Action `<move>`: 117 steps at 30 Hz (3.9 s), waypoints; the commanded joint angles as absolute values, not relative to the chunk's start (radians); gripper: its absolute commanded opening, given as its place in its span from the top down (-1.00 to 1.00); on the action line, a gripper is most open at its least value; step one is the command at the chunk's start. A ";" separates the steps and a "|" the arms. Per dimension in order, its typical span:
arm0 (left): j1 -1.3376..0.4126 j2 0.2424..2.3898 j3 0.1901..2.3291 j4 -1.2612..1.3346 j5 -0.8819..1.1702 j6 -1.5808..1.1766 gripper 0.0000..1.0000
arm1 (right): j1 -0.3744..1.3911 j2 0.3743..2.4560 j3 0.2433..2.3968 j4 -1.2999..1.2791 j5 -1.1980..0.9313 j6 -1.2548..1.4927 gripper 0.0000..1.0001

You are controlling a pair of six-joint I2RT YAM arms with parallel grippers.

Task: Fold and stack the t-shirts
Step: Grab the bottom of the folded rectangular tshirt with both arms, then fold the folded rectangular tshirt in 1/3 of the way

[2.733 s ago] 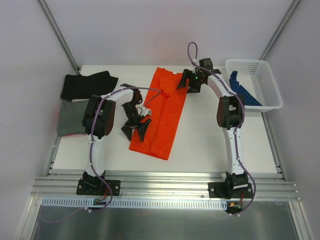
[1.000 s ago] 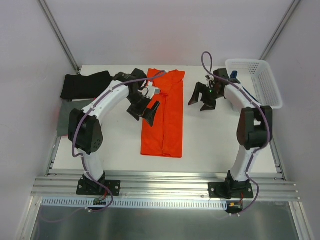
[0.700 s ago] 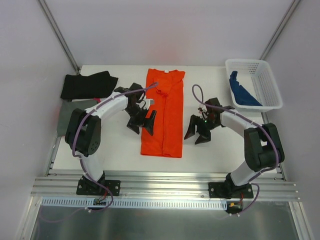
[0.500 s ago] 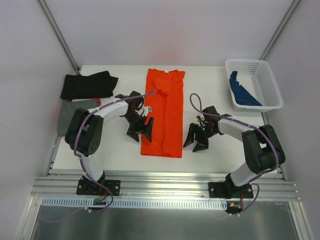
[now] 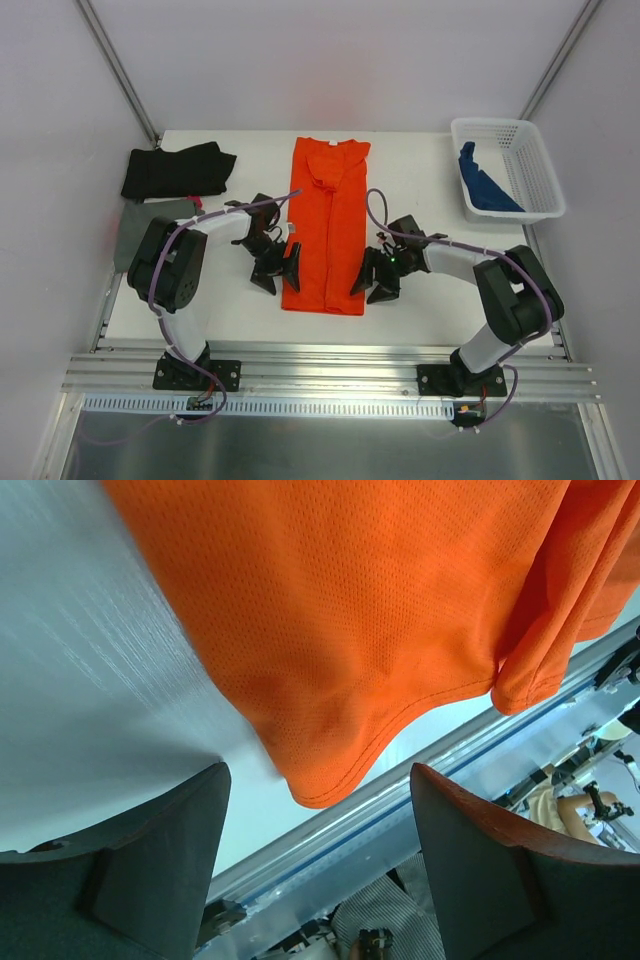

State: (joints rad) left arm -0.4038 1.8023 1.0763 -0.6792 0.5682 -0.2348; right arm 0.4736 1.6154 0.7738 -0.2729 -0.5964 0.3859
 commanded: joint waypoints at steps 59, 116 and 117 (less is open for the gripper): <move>-0.374 1.538 1.216 -0.755 0.631 -0.144 1.00 | 0.402 1.364 0.963 -0.448 -0.520 0.204 0.99; -0.273 2.255 2.022 -0.686 0.689 -0.167 -0.88 | 0.345 2.146 1.697 -0.262 -0.511 0.187 -0.36; -0.276 2.264 2.029 -0.683 0.693 -0.167 -0.88 | 0.339 2.160 1.707 -0.258 -0.508 0.190 -0.36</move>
